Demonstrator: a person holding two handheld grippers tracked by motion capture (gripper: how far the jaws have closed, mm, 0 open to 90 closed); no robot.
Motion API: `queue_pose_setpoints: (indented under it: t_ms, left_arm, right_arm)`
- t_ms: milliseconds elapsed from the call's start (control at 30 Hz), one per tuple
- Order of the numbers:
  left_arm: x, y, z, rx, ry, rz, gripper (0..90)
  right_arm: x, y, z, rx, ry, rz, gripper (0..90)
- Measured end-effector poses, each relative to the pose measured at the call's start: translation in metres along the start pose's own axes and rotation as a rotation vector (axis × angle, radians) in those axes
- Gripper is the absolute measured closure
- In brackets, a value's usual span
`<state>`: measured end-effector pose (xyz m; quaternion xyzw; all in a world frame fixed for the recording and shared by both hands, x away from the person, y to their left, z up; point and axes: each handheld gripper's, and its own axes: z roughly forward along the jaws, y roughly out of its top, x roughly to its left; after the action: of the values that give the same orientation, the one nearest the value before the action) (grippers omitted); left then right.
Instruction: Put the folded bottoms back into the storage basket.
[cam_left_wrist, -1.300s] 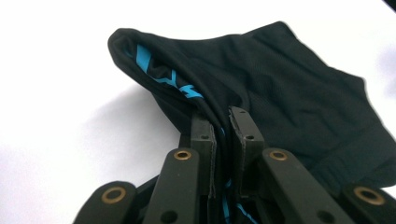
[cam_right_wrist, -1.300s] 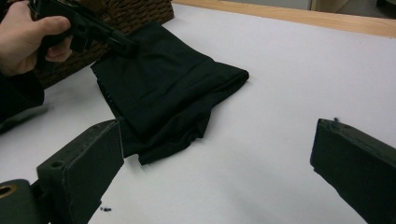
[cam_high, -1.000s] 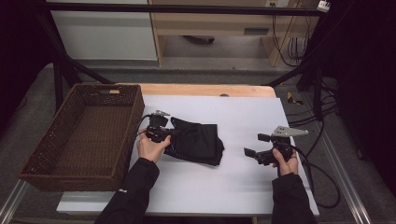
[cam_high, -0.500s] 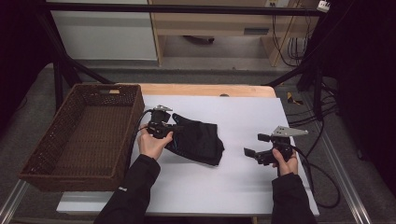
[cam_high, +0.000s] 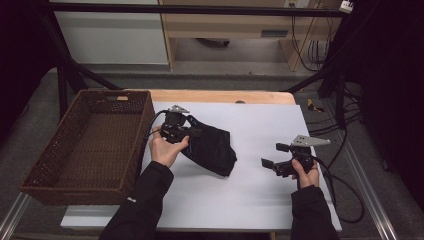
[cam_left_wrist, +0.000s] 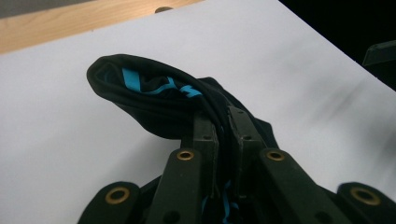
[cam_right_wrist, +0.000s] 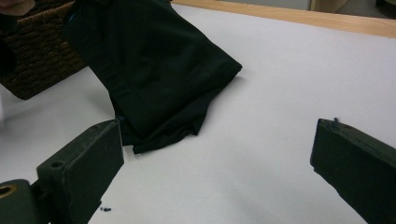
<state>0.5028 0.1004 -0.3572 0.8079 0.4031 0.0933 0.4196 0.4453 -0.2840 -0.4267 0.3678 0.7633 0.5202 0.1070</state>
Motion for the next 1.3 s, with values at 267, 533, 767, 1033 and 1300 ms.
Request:
queue_pose_setpoints:
  t_ms: [267,533,767,1033,1300]
  left_arm:
    - [-0.016,0.014,-0.015,-0.009,0.003,0.061,83.3]
    - [-0.026,0.023,-0.030,-0.017,0.012,0.101,83.4]
    - [-0.030,0.030,-0.044,-0.007,0.011,0.131,83.4]
    - [-0.033,0.034,-0.058,0.002,0.018,0.157,83.4]
    - [-0.035,0.039,-0.072,0.004,0.018,0.178,83.4]
  right_arm:
    - [0.000,0.000,0.000,-0.002,0.001,0.000,2.8]
    - [0.000,0.000,0.000,-0.002,0.001,0.001,2.8]
    - [0.000,0.000,0.000,-0.001,0.000,0.000,2.8]
    - [0.000,0.000,0.000,-0.001,-0.001,-0.002,2.8]
    - [0.000,0.000,0.000,0.000,-0.001,-0.001,2.8]
